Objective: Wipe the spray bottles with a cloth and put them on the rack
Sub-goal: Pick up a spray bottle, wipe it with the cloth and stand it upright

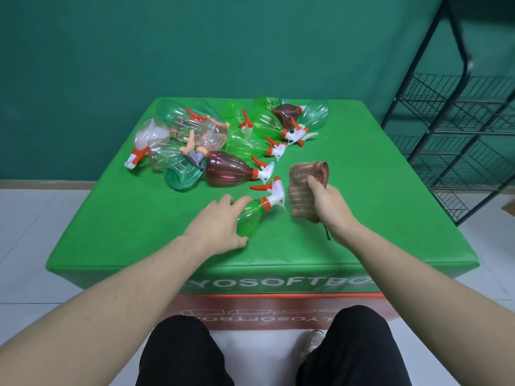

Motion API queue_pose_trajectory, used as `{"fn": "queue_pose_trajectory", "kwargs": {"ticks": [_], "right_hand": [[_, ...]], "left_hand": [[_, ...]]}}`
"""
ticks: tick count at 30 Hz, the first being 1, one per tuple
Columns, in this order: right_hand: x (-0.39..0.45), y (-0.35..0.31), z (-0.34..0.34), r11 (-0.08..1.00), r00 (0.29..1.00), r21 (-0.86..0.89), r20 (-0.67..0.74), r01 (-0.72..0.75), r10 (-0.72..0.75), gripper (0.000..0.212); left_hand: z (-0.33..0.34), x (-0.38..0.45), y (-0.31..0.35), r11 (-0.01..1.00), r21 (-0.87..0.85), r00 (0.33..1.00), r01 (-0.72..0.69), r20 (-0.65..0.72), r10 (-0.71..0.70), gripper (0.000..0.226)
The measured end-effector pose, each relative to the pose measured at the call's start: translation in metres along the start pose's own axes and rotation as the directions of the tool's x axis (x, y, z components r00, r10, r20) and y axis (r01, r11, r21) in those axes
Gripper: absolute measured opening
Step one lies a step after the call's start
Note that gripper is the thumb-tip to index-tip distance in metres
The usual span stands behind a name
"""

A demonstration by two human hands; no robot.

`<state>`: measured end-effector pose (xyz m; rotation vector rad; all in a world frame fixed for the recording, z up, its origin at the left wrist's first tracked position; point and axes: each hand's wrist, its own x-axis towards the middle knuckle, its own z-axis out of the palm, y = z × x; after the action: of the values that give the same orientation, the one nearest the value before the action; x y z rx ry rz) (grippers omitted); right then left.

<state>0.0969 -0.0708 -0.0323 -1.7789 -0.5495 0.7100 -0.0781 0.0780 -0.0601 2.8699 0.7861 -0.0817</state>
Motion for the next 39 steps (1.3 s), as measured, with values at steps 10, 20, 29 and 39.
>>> {"fn": "queue_pose_trajectory", "kwargs": {"ticks": [10,20,29,39], "right_hand": [[-0.008,0.043,-0.019,0.298,0.844,-0.801,0.427,0.52,-0.325,0.059],[-0.038,0.063,-0.009,0.091,0.751,-0.795,0.52,0.6,-0.407,0.065],[0.001,0.037,-0.019,0.092,0.816,-0.827,0.519,0.554,-0.254,0.071],[0.029,0.021,0.016,0.258,0.832,-0.791,0.523,0.555,-0.186,0.053]], "left_hand": [[0.011,-0.013,0.016,0.984,0.148,0.994,-0.095,-0.042,0.102,0.092],[0.014,-0.008,0.01,0.987,0.115,0.991,-0.114,-0.059,0.121,0.091],[0.018,-0.008,0.009,0.964,0.197,0.98,-0.18,-0.052,0.194,0.09],[0.016,-0.008,0.011,0.965,0.198,0.982,-0.174,-0.04,0.186,0.086]]}}
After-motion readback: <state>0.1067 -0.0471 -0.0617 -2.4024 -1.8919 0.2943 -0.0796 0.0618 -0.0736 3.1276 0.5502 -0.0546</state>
